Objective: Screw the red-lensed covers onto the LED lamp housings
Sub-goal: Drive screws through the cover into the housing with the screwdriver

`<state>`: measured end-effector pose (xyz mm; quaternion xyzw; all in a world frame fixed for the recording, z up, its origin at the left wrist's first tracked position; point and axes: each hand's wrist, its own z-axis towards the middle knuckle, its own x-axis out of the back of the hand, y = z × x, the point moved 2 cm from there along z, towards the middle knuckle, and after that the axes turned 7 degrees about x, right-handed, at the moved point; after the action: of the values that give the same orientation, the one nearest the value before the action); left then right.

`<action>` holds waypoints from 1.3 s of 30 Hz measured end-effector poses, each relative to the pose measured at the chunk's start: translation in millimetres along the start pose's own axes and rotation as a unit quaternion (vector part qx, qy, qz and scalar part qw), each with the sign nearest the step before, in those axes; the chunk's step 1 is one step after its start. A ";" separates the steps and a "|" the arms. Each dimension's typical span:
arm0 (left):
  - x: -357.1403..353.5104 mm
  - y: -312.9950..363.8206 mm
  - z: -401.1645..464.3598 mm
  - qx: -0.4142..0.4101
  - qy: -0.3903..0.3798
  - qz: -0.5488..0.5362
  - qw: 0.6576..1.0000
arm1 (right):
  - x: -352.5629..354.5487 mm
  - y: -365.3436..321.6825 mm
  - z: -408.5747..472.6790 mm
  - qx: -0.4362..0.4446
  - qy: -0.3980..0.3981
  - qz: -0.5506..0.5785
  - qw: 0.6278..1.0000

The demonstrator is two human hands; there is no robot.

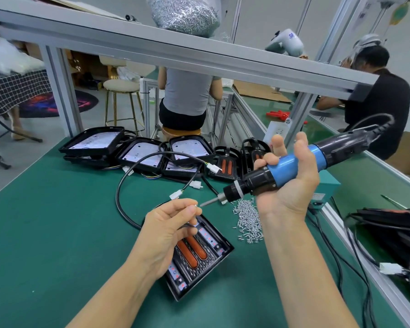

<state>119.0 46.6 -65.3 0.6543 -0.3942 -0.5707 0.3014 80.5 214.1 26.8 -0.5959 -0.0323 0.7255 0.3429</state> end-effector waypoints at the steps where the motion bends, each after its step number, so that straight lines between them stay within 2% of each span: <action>1: -0.4 -0.4 -0.1 0.003 -0.003 -0.005 1.000 | 0.1 -0.4 0.9 -0.004 0.005 0.003 1.000; 5: -2.4 -0.6 0.1 0.001 -0.009 -0.010 1.000 | 0.7 -1.4 2.5 -0.014 0.000 0.009 1.000; 13: -7.9 -3.6 -2.5 0.004 -0.019 -0.024 1.000 | -3.9 -4.3 3.0 0.020 -0.036 0.002 0.999; 32: -13.1 -7.7 2.6 0.004 0.001 -0.079 0.997 | -0.3 0.5 0.5 0.031 -0.025 0.002 0.999; 37: -13.1 -10.3 4.4 -0.005 0.018 -0.069 0.997 | 1.4 2.7 -1.0 0.045 -0.022 -0.008 0.999; 39: -12.7 -7.9 3.2 -0.003 0.016 -0.030 0.999 | 0.8 3.3 -0.1 0.050 -0.024 -0.016 0.998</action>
<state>116.8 61.7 -66.1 0.6739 -0.3674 -0.5703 0.2926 79.1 211.9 24.6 -0.5596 -0.0143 0.7348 0.3830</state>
